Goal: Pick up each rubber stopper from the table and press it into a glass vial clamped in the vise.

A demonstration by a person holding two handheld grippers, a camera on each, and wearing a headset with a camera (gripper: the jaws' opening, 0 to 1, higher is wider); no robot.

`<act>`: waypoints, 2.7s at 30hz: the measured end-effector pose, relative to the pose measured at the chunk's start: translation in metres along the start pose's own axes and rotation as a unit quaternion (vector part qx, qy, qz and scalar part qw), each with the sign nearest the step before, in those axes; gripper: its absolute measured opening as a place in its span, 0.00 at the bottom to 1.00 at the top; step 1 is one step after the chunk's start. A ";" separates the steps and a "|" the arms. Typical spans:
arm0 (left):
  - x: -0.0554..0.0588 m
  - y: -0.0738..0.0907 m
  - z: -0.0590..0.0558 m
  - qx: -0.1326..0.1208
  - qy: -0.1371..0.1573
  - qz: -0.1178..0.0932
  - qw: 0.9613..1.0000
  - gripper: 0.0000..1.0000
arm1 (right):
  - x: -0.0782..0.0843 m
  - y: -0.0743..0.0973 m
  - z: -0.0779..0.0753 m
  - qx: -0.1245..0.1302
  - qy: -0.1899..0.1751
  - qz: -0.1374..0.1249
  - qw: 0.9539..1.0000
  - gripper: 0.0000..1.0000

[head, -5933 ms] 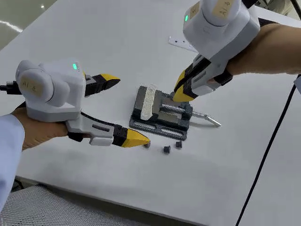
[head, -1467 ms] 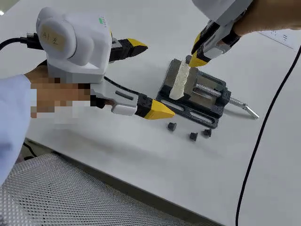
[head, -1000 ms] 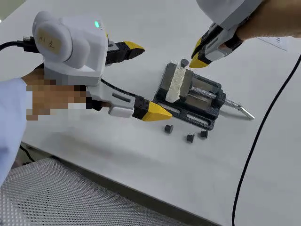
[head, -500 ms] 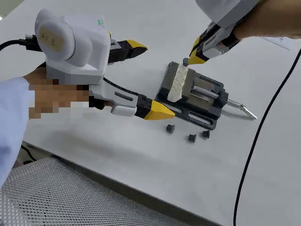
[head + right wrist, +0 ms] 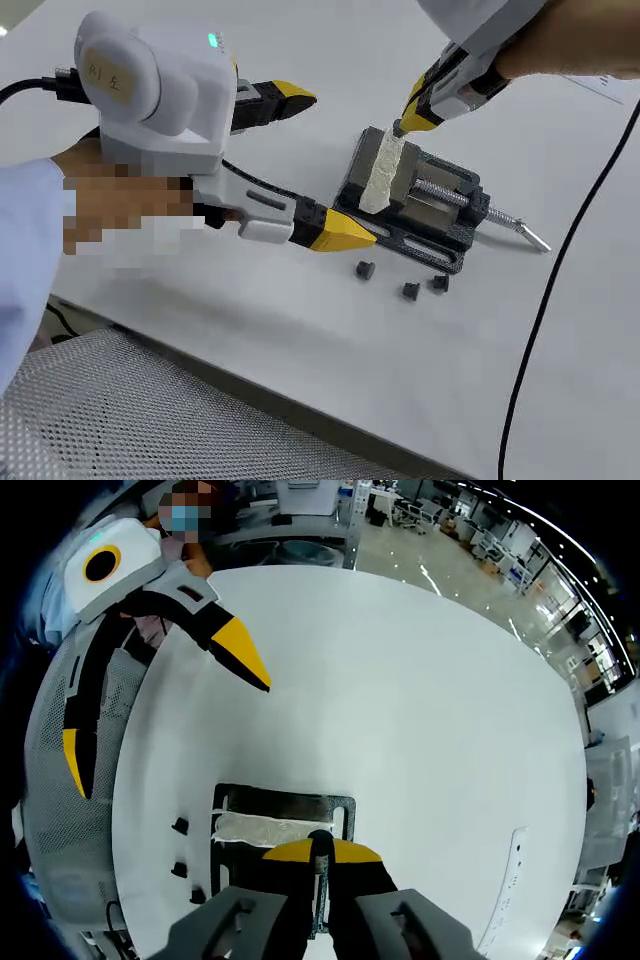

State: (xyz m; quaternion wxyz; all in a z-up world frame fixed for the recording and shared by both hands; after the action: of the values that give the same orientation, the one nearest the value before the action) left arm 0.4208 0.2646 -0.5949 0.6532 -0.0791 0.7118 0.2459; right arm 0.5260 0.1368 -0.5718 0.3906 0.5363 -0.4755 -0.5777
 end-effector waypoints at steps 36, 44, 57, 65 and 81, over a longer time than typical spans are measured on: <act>-0.001 -0.001 0.001 0.000 0.003 -0.004 1.000 0.91 | -0.002 -0.003 -0.004 0.000 0.015 0.005 1.000 0.01; -0.002 0.000 0.000 -0.001 0.005 -0.005 1.000 0.91 | -0.001 -0.002 -0.003 0.001 0.015 0.003 1.000 0.01; -0.003 0.001 0.000 -0.002 0.004 -0.006 1.000 0.91 | 0.000 -0.003 -0.004 -0.001 0.018 0.005 1.000 0.01; -0.003 0.000 -0.001 -0.002 0.004 -0.006 1.000 0.91 | -0.001 -0.006 -0.004 0.008 0.026 0.009 1.000 0.01; -0.002 0.000 0.001 -0.004 0.006 -0.007 1.000 0.91 | 0.004 -0.008 -0.007 -0.001 0.000 -0.003 1.000 0.00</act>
State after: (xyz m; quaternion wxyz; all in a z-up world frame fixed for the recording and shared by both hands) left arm 0.4213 0.2648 -0.5930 0.6505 -0.0882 0.7139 0.2437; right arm 0.5330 0.1342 -0.5799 0.3892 0.5373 -0.4733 -0.5795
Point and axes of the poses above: the centre of the closed fingertips' face, and the gripper's own axes: y roughly backward along the fingers, z roughly to its left, x roughly out of its underside, the point moved 8 cm from there along y, roughly backward along the fingers, and after that the axes turned 6 degrees about -y, right-handed, at the moved point
